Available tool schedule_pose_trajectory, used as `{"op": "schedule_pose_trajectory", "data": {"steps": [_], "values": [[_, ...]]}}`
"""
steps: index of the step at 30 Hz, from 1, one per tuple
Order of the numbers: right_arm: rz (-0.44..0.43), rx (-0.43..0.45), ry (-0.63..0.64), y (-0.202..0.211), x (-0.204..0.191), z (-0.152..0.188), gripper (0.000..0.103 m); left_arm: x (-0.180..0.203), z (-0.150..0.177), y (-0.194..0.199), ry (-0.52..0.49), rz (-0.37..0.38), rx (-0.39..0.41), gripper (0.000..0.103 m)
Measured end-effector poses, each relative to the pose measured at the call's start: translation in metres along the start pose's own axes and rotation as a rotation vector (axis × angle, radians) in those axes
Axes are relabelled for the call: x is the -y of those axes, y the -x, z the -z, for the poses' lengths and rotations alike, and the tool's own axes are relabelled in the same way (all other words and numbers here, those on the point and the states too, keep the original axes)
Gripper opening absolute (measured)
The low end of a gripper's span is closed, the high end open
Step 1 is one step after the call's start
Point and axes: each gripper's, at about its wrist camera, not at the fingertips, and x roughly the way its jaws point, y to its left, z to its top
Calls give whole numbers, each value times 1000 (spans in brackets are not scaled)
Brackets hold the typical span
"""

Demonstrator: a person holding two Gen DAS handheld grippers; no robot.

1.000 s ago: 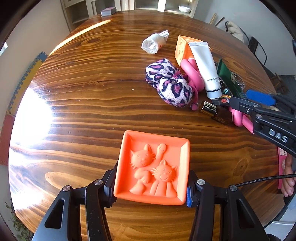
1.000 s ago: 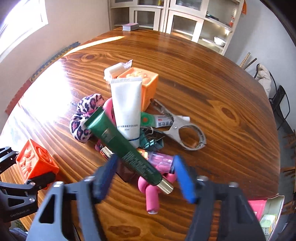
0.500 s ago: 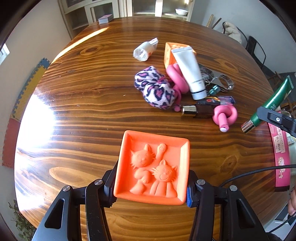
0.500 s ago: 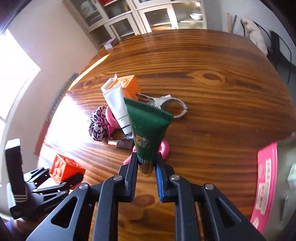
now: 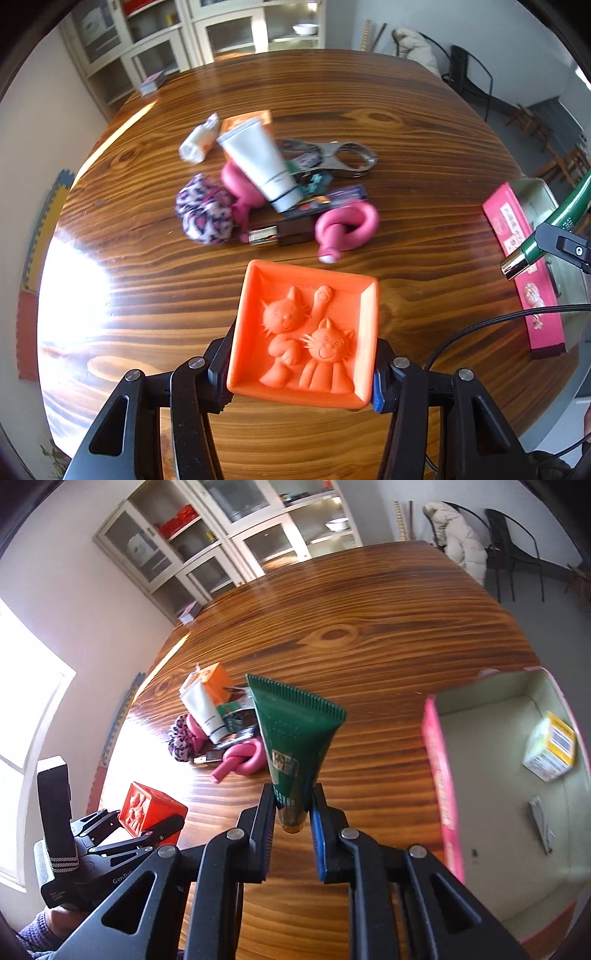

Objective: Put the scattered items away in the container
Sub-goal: 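Carry the orange cube and green tube over the pink tin and release both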

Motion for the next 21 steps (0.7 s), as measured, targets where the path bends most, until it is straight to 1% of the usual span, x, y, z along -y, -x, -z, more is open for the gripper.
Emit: {"op": "schedule_pose_trajectory", "data": {"steps": [5, 11, 17, 21], "values": [[24, 21, -79, 29, 41, 11, 20, 39, -7, 7, -64, 17, 18, 55], [64, 39, -125, 59, 81, 22, 20, 85, -16, 12, -132, 45, 33, 55], [89, 23, -123, 76, 106, 28, 20, 129, -26, 19, -184, 85, 61, 55], [103, -5, -128, 78, 123, 31, 20, 161, -35, 23, -203, 133, 73, 55]]}}
